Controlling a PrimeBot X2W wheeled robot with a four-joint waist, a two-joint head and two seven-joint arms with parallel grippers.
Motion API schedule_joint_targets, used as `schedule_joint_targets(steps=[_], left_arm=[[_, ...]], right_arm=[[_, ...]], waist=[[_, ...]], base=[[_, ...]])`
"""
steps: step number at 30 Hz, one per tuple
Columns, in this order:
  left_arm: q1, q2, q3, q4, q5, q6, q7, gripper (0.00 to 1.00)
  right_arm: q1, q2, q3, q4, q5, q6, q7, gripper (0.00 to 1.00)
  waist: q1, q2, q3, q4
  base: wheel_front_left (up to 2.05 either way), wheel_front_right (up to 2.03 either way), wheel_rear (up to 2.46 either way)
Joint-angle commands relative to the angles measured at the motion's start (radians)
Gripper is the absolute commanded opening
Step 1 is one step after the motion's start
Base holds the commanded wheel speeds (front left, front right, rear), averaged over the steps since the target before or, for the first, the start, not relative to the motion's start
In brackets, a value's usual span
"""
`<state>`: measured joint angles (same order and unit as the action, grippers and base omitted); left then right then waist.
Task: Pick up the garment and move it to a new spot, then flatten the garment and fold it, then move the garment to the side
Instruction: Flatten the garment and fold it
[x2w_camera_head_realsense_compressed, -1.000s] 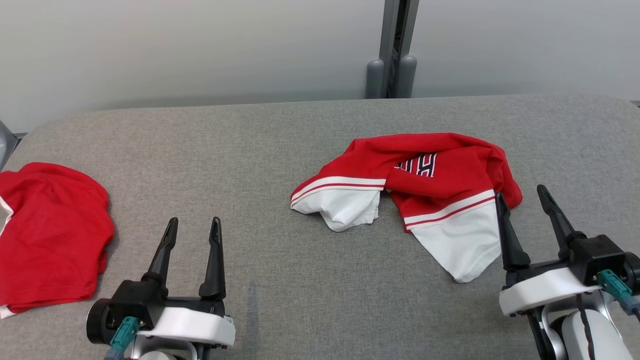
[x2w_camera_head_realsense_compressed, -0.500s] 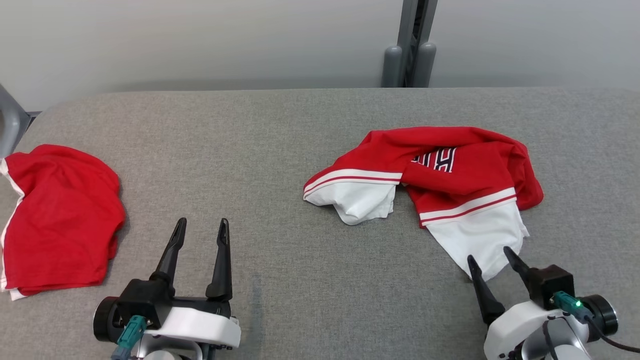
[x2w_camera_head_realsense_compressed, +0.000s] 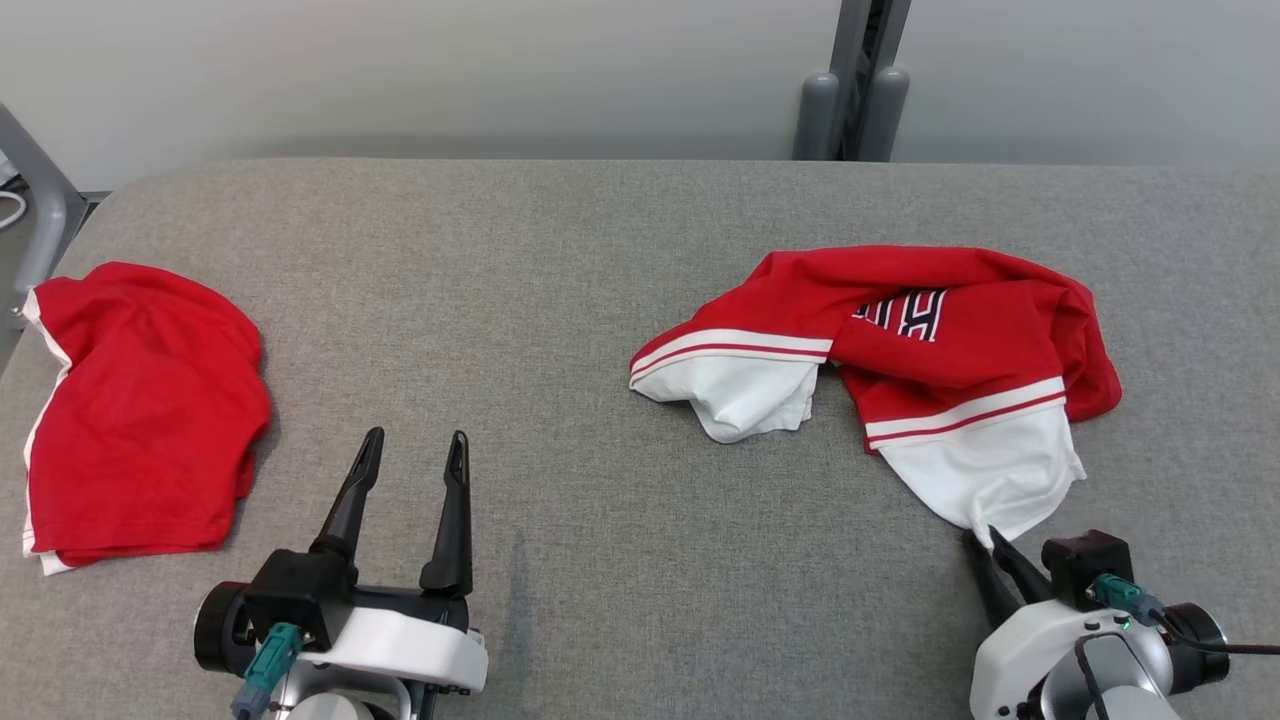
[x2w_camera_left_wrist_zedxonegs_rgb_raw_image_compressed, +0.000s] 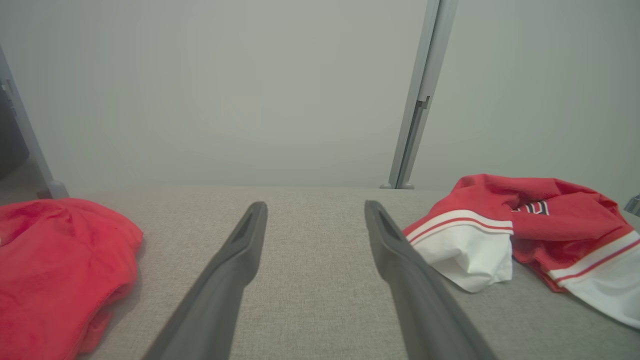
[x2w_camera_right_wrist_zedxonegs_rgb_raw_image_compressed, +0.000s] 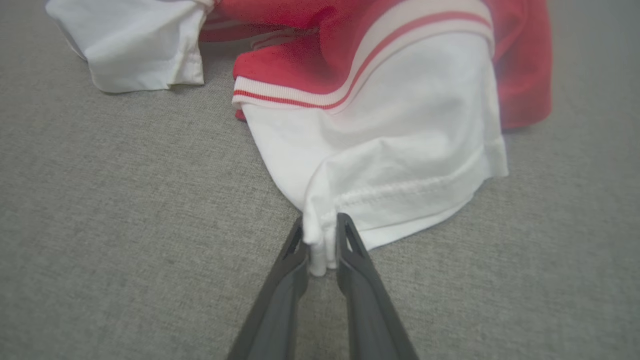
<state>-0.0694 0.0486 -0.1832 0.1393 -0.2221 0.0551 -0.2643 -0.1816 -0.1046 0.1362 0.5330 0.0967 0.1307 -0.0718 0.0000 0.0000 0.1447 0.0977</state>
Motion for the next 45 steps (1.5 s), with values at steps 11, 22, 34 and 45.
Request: schedule_joint_targets(steps=[11,22,34,45], left_arm=[[0.008,0.004,-0.007,0.006,-0.008,0.01,-0.001,1.0],[0.015,0.004,-0.004,-0.005,-0.015,0.022,-0.001,1.0],[0.013,0.003,0.005,-0.017,-0.029,0.035,0.0,1.0],[0.016,0.003,0.009,-0.021,-0.037,0.044,0.0,1.0]], right_arm=[[-0.044,0.013,0.083,-0.039,0.076,0.0,-0.054,0.0],[-0.169,0.018,0.319,-0.222,0.17,0.0,-0.01,0.0],[-0.278,0.047,0.601,-0.305,0.305,0.0,0.077,0.0],[-0.268,0.041,0.676,-0.04,0.314,0.0,0.119,1.0]], waist=[[0.0,0.0,-0.037,0.004],[0.0,0.0,-0.059,0.023],[0.0,0.0,-0.057,0.085],[0.0,0.0,-0.053,0.095]], base=[[0.0,0.0,0.0],[0.0,0.0,0.0],[0.0,0.0,0.0],[0.0,0.0,0.0]])
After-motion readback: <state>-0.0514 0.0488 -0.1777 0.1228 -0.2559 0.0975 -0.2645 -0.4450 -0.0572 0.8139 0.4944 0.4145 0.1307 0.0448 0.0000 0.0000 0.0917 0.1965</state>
